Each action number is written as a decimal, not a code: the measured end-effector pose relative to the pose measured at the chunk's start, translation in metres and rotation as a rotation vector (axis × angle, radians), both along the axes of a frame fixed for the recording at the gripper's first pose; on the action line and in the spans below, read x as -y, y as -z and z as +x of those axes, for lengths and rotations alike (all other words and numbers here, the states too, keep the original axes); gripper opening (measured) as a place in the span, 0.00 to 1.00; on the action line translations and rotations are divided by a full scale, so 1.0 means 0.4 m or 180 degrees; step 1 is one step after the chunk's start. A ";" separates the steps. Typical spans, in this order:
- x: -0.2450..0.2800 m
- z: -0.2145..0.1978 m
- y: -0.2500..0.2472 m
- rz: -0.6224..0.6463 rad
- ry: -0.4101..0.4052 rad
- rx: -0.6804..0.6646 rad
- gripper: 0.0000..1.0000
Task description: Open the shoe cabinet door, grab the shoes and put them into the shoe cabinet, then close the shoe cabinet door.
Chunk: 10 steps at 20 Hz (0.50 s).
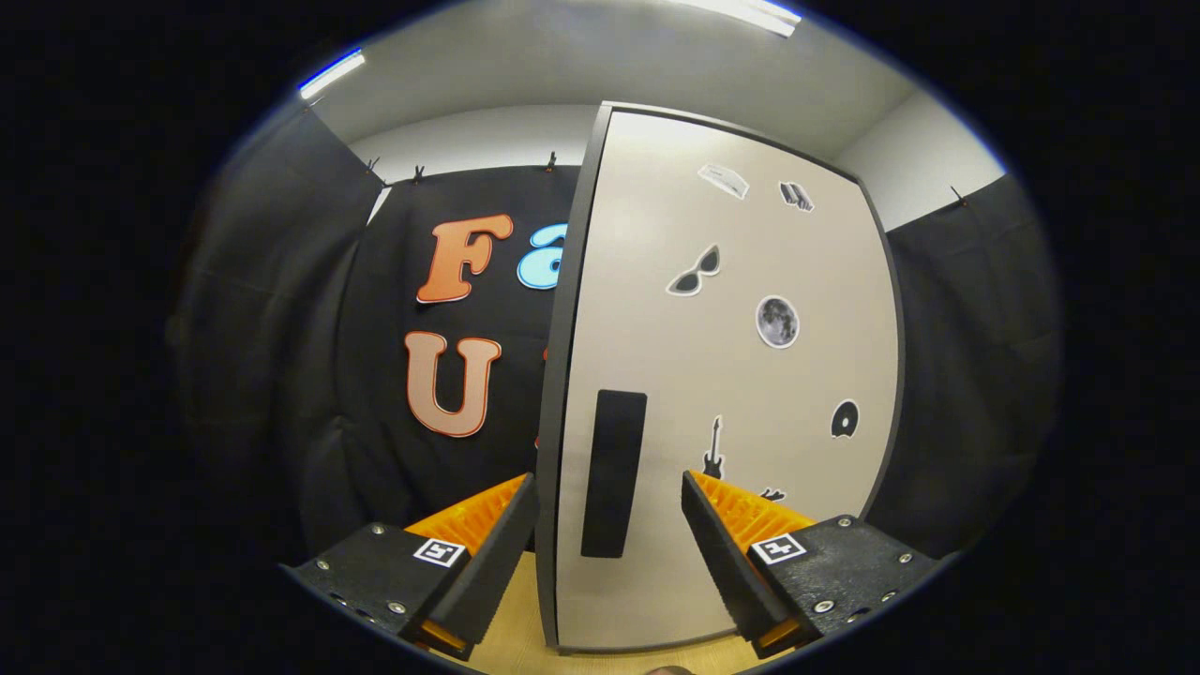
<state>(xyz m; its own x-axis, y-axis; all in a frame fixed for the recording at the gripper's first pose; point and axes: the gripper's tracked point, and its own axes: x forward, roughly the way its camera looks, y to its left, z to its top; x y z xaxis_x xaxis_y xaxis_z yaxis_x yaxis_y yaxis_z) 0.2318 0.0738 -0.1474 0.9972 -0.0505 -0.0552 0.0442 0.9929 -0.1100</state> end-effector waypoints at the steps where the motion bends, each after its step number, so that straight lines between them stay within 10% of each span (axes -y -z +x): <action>1: 0.002 0.013 0.007 -0.0030 0.0031 -0.0001 0.95; 10: 0.017 0.074 0.021 -0.0029 0.0024 -0.0112 0.83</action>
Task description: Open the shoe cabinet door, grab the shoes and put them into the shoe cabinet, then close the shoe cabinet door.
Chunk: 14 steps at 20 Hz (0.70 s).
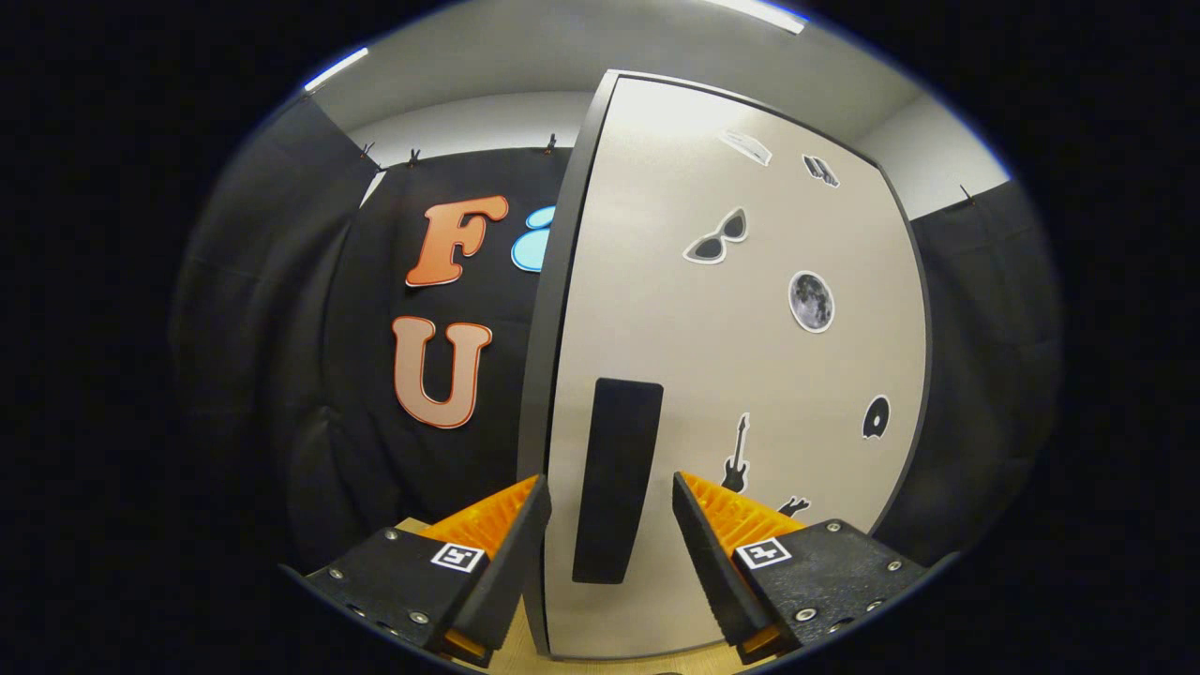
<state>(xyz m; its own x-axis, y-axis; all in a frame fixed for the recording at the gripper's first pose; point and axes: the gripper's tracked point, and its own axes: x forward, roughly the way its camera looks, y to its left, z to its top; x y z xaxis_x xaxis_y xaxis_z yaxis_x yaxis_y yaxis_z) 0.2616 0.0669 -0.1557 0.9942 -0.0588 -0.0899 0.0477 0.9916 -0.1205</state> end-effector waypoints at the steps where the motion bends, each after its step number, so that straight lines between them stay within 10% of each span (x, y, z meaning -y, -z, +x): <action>1: -0.007 0.013 0.005 0.0067 -0.0026 -0.0038 0.77; 7: -0.005 0.020 0.008 0.0258 -0.0069 -0.0112 0.34; 14: -0.006 -0.019 0.000 0.0292 -0.0314 -0.0172 0.24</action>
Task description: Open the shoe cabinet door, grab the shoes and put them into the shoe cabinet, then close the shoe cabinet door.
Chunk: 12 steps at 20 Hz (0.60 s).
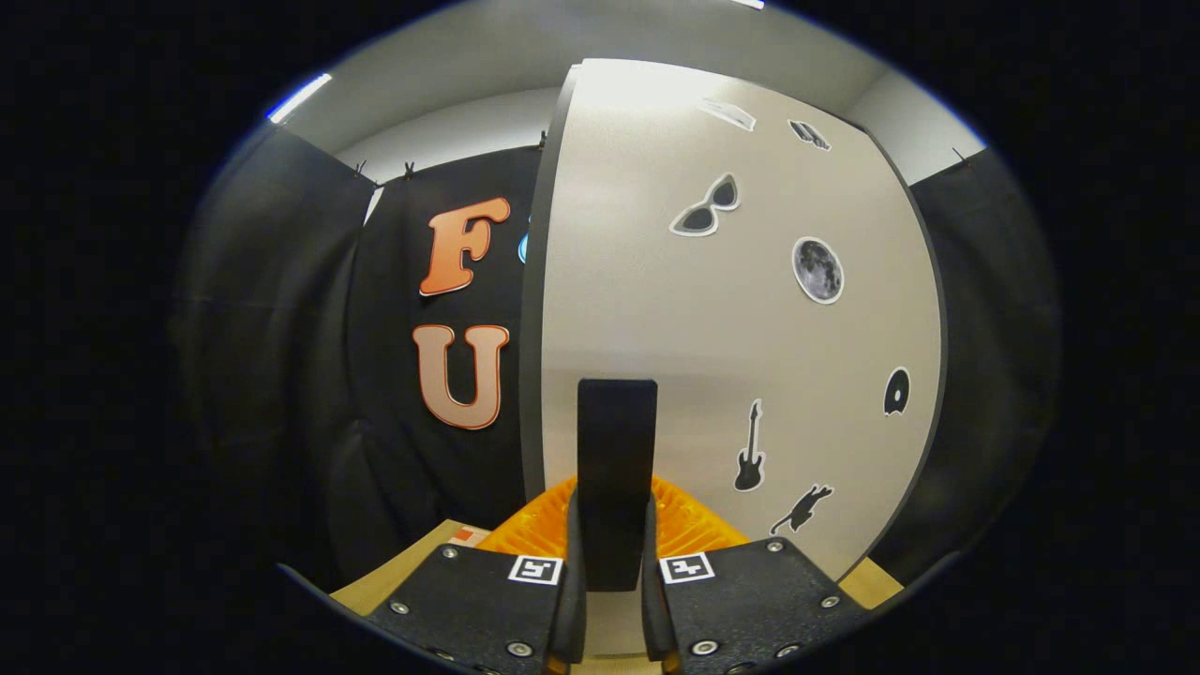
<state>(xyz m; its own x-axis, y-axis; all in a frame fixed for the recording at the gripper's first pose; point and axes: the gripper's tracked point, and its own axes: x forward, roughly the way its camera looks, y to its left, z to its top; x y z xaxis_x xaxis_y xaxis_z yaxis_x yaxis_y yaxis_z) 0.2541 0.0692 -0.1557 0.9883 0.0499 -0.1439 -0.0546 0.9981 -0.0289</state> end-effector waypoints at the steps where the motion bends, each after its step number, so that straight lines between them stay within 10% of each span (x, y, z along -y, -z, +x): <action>1: 0.001 -0.010 -0.004 0.0038 -0.0066 -0.0022 0.22; 12: 0.073 -0.197 -0.029 0.0184 -0.0460 -0.0141 0.19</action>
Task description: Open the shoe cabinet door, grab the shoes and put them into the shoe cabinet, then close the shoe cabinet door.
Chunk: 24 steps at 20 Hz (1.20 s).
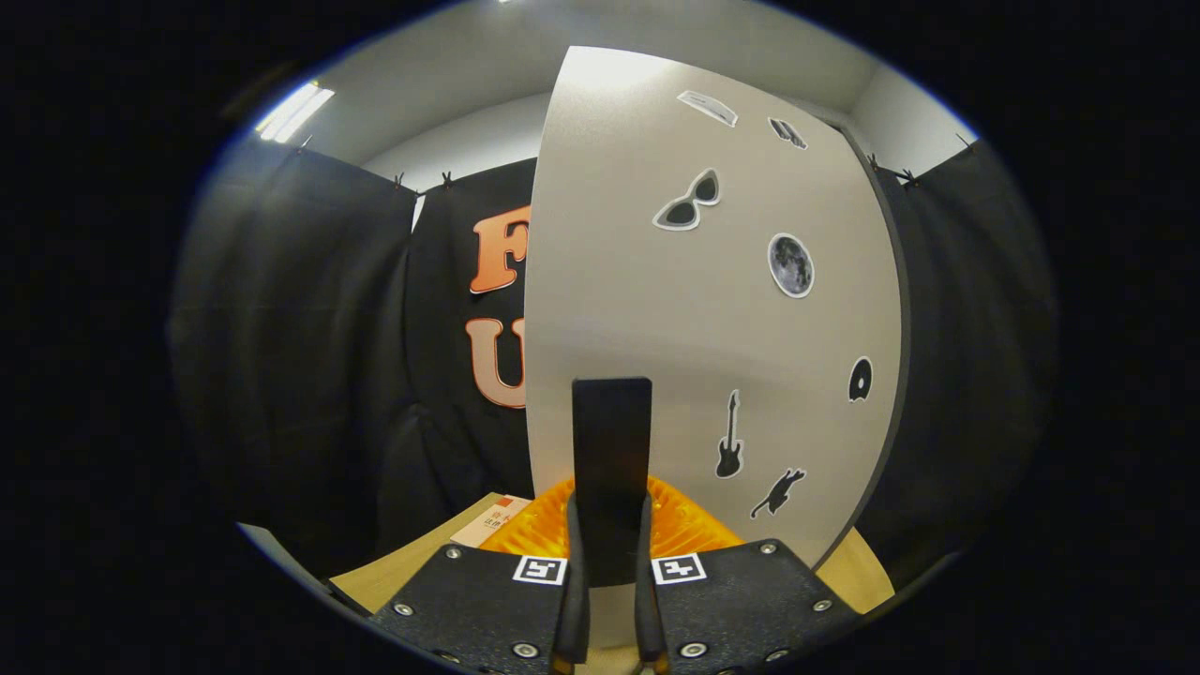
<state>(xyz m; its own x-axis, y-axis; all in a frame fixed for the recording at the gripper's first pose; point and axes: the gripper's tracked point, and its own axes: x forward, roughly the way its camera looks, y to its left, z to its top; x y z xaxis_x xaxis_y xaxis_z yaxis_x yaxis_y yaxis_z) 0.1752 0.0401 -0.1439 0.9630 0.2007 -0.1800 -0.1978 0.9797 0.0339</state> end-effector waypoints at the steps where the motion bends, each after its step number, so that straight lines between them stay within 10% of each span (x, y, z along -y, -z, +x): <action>1: 0.010 -0.013 -0.002 0.0027 -0.0024 -0.0006 0.19; 13: 0.191 -0.162 -0.011 0.0109 -0.0158 0.0073 0.19; 24: 0.484 -0.240 -0.017 -0.0053 0.0331 0.0123 0.17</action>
<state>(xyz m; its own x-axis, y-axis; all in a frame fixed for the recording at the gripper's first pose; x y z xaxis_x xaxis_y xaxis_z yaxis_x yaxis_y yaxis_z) 0.0793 -0.1535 -0.1373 0.9847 0.0966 -0.1448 -0.0959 0.9953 0.0118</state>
